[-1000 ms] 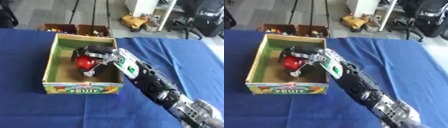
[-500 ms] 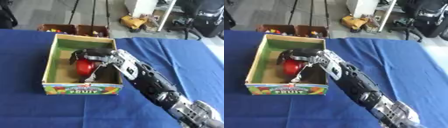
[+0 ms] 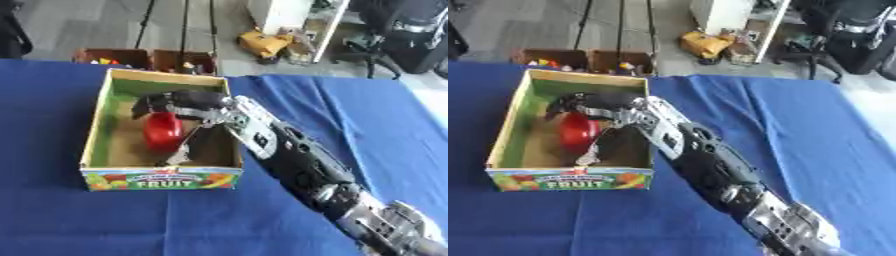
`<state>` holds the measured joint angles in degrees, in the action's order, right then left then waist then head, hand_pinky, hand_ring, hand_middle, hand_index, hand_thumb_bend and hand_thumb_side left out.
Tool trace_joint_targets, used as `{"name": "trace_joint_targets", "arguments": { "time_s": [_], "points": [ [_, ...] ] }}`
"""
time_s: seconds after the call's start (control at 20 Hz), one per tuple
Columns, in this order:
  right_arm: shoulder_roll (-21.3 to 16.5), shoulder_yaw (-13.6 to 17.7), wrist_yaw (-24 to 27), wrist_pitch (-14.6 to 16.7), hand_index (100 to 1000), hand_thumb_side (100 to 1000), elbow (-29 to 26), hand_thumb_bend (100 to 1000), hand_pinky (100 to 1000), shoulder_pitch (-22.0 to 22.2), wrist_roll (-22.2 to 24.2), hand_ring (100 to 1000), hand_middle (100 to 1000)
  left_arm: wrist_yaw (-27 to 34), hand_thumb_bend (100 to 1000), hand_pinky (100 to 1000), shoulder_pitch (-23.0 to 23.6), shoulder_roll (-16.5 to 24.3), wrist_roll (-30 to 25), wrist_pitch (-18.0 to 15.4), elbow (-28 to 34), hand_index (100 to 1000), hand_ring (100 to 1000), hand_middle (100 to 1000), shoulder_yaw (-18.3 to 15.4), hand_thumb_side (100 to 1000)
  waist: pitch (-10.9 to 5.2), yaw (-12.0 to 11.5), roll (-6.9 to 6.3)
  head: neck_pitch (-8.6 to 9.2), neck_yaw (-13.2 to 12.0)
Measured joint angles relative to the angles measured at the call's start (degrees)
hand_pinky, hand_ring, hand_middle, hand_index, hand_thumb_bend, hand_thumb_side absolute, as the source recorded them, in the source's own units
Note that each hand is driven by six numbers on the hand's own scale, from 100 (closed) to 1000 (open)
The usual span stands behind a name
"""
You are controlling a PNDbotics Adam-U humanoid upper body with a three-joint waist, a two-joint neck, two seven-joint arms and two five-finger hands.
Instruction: Pick up objects on the table and place them in the box.
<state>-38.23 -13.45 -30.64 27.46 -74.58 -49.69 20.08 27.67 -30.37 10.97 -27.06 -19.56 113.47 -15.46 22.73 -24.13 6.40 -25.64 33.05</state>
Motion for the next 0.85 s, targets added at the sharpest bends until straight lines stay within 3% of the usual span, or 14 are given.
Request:
{"name": "trace_joint_targets", "arguments": {
  "time_s": [0.45,0.85],
  "points": [
    [-2.0,3.5,8.4,-5.1,921,677,-7.8,558,744,0.1,-3.3,1000,896,-0.2,100,720,0.2,0.0,0.2,0.2,0.0,895,743,733,0.0,902,-0.70,1.5,-0.42,-0.09,-0.8],
    [-6.4,9.8,21.0,-11.5,911,728,-22.5,519,734,4.2,-10.7,988,889,-0.4,100,724,0.7,0.1,1.1,-0.2,0.0,894,747,734,-0.1,896,-1.60,3.1,-1.58,-1.81,-5.9]
  ]
}}
